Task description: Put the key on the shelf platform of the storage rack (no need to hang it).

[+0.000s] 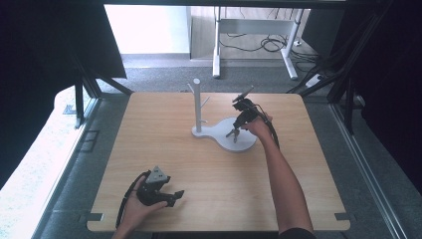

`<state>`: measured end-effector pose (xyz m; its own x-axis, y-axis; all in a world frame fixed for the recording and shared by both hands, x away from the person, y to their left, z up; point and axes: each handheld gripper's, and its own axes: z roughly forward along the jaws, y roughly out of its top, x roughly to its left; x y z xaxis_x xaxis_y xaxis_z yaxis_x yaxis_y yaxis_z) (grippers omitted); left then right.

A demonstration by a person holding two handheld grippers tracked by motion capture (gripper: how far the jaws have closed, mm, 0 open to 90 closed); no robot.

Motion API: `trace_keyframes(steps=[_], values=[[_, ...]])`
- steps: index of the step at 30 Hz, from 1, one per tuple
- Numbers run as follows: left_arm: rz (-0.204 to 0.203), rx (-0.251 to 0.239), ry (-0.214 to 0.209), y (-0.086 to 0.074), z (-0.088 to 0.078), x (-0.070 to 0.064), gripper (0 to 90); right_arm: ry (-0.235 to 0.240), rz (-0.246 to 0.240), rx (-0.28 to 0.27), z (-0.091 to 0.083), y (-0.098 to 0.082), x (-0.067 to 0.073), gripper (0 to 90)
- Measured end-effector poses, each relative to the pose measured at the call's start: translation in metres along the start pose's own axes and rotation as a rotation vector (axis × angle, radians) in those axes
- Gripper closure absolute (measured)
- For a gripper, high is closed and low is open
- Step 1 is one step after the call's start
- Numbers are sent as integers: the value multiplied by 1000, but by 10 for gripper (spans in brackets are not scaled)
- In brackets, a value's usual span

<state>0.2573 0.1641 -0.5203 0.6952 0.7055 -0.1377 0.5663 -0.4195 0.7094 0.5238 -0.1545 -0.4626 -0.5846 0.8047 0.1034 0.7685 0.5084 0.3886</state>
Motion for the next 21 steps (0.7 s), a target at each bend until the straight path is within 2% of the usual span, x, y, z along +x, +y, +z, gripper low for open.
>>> trace_keyframes(steps=[4, 12, 14, 16, 21], values=[[4, 6, -3, 0, 1, -1, 242, 0, 16, -1, 5, -2, -2, 896], [8, 10, -7, 0, 3, -2, 241, -15, 11, -16, 13, -6, -4, 874], [8, 10, -8, 0, 3, -2, 241, -25, 5, -20, 13, -7, -4, 794], [9, 11, -6, 0, 3, -2, 241, -42, -1, -26, 11, -8, -3, 762], [9, 15, -6, 0, 4, -3, 241, -64, -12, -81, -2, -12, -3, 613]])
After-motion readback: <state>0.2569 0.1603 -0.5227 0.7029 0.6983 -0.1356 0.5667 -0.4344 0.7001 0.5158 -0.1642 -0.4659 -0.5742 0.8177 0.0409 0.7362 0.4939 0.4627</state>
